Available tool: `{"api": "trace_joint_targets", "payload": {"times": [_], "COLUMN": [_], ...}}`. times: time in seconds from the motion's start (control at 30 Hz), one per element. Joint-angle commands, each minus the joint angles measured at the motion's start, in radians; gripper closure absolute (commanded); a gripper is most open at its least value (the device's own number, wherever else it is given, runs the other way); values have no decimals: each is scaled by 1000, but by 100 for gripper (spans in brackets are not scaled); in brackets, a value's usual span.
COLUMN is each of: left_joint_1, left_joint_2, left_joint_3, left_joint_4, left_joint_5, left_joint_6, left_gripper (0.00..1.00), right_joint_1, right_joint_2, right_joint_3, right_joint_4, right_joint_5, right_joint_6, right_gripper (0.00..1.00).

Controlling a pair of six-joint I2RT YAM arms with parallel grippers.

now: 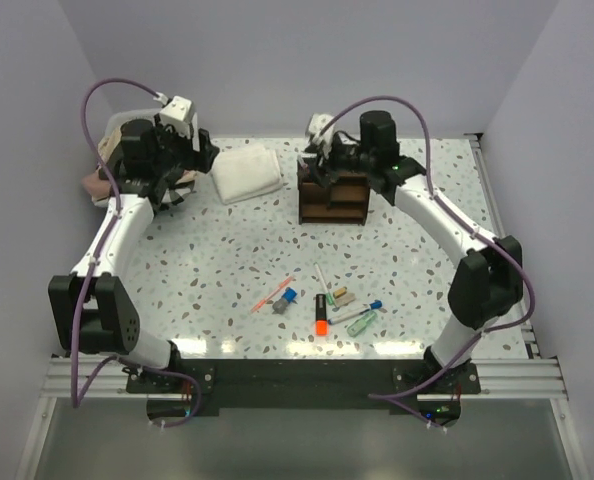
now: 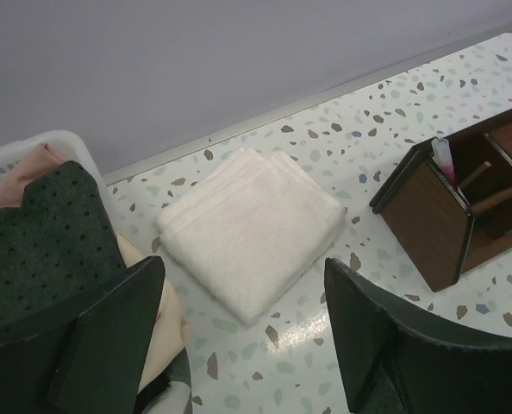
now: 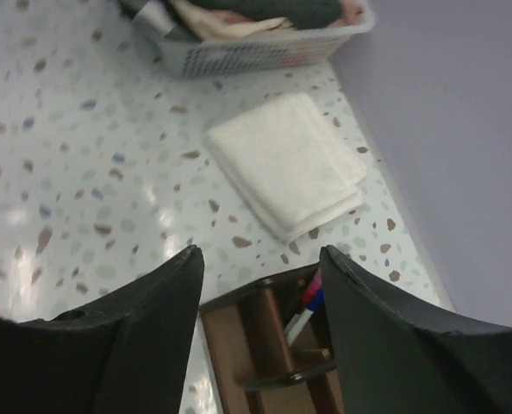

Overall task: Sort the stationery into containers
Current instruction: Place the pen in the storage box, then pick up the pen from the center of the board.

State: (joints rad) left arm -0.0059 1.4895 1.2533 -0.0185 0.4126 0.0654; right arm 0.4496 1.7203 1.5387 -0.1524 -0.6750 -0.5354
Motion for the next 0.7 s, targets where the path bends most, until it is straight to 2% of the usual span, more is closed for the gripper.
{"api": "trace_joint_targets", "payload": {"times": [0.0, 0.1, 0.37, 0.67], "left_joint_1": [6, 6, 6, 6], "left_joint_2": [-110, -170, -288, -333], "left_joint_3": [-100, -172, -281, -301], "left_joint_4": [20, -21, -38, -78], "left_joint_5": [48, 43, 17, 35], "left_joint_6": [20, 2, 7, -6], "left_gripper": [20, 20, 20, 20], "right_joint_1": [187, 259, 431, 520], "right_joint_2": [5, 25, 142, 274], "right_joint_3": [-35, -98, -126, -22], "right_joint_4": [-633, -679, -515, -532], "right_joint_5": [62, 116, 230, 213], "right_joint_6": [-689, -776, -788, -750], "right_gripper": [39, 42, 47, 56]}}
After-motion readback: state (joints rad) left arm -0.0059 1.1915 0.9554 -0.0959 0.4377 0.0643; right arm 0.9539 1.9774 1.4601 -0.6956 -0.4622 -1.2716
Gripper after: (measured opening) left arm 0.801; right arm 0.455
